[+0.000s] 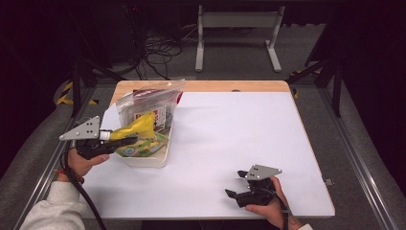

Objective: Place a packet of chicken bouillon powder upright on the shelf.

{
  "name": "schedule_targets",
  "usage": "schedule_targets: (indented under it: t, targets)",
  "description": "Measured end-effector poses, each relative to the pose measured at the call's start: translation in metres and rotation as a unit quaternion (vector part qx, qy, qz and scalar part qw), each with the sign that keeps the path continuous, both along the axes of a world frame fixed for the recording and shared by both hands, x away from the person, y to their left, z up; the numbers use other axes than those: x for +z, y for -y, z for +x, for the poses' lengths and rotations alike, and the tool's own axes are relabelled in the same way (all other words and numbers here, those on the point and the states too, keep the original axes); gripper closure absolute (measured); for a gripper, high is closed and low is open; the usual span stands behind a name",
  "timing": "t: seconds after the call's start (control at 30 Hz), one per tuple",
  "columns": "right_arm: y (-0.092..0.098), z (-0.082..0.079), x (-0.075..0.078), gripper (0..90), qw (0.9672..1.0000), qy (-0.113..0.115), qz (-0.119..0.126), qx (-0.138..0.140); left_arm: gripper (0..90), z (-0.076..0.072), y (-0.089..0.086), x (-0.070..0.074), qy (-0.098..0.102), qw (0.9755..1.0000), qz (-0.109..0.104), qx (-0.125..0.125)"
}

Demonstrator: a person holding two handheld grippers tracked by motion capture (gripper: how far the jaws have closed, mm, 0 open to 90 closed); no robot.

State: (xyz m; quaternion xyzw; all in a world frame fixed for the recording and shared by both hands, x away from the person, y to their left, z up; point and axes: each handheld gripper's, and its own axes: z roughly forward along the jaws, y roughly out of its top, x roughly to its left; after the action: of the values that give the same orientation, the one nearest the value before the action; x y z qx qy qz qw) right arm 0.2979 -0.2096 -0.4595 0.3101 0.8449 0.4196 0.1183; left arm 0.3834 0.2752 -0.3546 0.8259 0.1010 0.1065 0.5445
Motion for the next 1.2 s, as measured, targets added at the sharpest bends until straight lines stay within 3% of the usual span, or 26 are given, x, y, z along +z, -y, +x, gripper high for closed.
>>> schedule_targets:
  t: [0.1, 0.13, 0.17, 0.4, 0.53, 0.9, 1.03, 1.2]
  targets:
    - [-0.001, 0.000, -0.001, 19.6, 1.0000, -0.002, -0.003, 0.002, 87.8, 0.001, 0.002, 0.000, -0.009, 0.9997, 0.021, -0.001]
    - [-0.001, 0.001, -0.001, 19.5, 1.0000, -0.003, -0.002, 0.002, 87.8, 0.001, 0.006, -0.002, -0.010, 0.9990, 0.043, 0.007]
    - [-0.001, 0.001, -0.001, 19.4, 1.0000, -0.002, -0.002, 0.002, 87.7, 0.002, 0.008, -0.004, -0.012, 0.9987, 0.049, 0.005]
    - [0.000, -0.002, 0.003, 19.4, 1.0000, 0.009, 0.000, 0.002, 87.6, 0.003, 0.011, -0.013, -0.016, 0.9982, 0.053, 0.022]
    - [0.000, -0.004, 0.007, 19.4, 0.9998, 0.020, -0.001, 0.006, 88.1, 0.001, 0.014, -0.019, -0.011, 0.9965, 0.074, 0.037]
    - [-0.003, -0.005, 0.010, 19.4, 0.9996, 0.028, -0.001, 0.011, 87.3, 0.000, 0.005, -0.035, -0.023, 0.9969, 0.035, 0.066]
    - [-0.003, -0.006, 0.010, 19.4, 0.9995, 0.028, -0.002, 0.013, 84.6, -0.003, 0.004, -0.039, -0.020, 0.9959, 0.016, 0.086]
    - [-0.001, -0.005, 0.011, 19.4, 0.9995, 0.030, 0.002, 0.013, 79.1, -0.009, 0.005, -0.046, -0.015, 0.9929, -0.006, 0.118]
